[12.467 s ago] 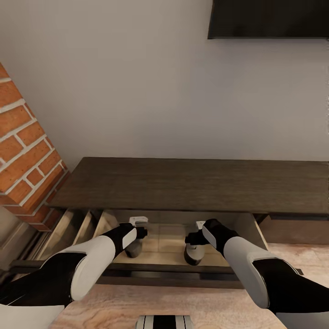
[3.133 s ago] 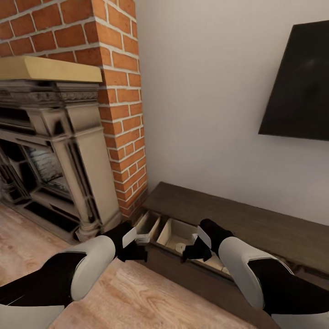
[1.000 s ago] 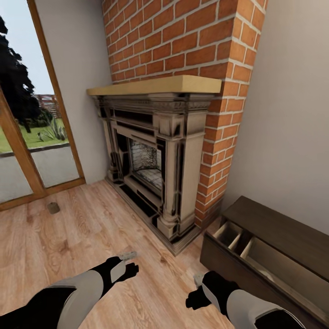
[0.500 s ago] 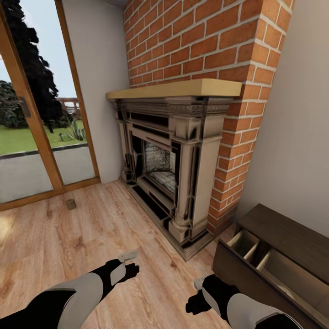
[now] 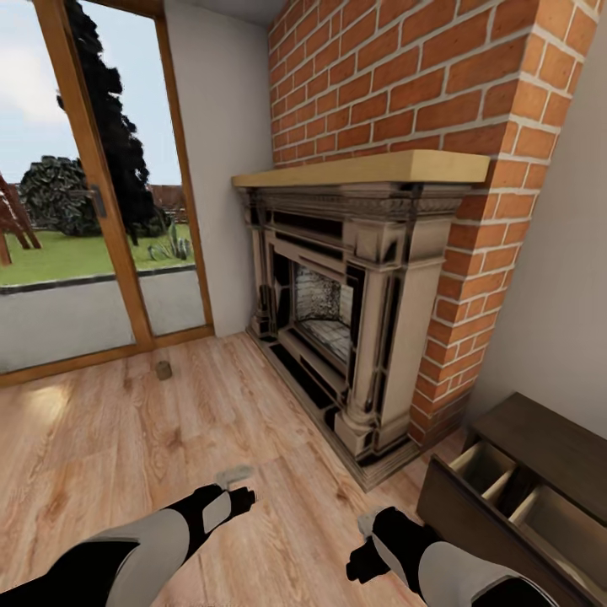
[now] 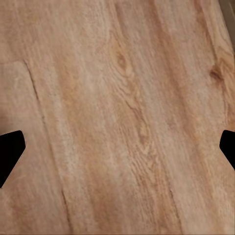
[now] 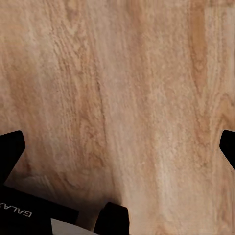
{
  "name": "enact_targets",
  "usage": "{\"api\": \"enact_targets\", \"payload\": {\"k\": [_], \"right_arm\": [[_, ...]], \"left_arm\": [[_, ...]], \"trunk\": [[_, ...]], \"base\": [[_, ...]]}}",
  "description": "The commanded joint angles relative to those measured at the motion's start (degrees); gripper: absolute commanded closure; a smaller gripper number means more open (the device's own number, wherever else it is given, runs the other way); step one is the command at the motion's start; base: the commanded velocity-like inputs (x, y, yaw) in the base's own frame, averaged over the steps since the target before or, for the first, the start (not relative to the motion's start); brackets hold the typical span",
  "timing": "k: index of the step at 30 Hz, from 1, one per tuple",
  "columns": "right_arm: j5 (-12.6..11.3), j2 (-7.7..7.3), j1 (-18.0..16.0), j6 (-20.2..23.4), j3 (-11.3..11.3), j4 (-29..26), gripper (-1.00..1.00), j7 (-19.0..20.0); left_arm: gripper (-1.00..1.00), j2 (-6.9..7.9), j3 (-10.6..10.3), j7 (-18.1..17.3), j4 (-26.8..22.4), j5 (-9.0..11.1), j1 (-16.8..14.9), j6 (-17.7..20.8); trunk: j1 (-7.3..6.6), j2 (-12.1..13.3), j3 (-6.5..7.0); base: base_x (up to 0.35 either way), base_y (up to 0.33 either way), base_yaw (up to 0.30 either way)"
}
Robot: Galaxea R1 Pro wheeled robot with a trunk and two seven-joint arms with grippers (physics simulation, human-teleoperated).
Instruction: Place each of the two pumpkins and all three candles from the living room inside a cabinet in the living room (use any cabinet), then make sure every cabinet is closed, and position the cauldron so it is next to a table in the living room.
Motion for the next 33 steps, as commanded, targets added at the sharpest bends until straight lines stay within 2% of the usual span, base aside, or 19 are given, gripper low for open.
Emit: {"api": "enact_targets", "payload": {"k": [1, 14, 24, 33], "right_arm": [[0.11, -0.03, -0.01, 0.31, 0.42, -0.12, -1.00, 0.27], [0.21, -0.03, 0.02, 0.34, 0.55, -0.12, -1.00, 0.02], [0.23, -0.03, 0.07, 0.33, 0.55, -0.09, -1.00, -0.01], [0.28, -0.03, 0.07, 0.31, 1.26, -0.08, -1.00, -0.08]], "left_arm": [[-1.00, -0.02, 0.13, 0.20, 0.07, 0.21, -0.01, 0.02], [-1.00, 0.06, 0.21, 0.20, 0.06, 0.32, 0.26, -0.14], [-1.00, 0.14, 0.22, 0.12, 0.06, 0.49, 0.28, -0.13], [-1.00, 0.89, 0.14, 0.11, 0.07, 4.05, 0.28, -0.07]], "trunk": [[-0.01, -0.03, -0.03], [-0.01, -0.03, 0.08], [-0.01, -0.03, 0.41], [-0.01, -0.03, 1.02]], "base": [[0.000, 0.000, 0.272], [0.015, 0.000, 0.279], [0.274, 0.000, 0.261], [0.324, 0.000, 0.206]]}}
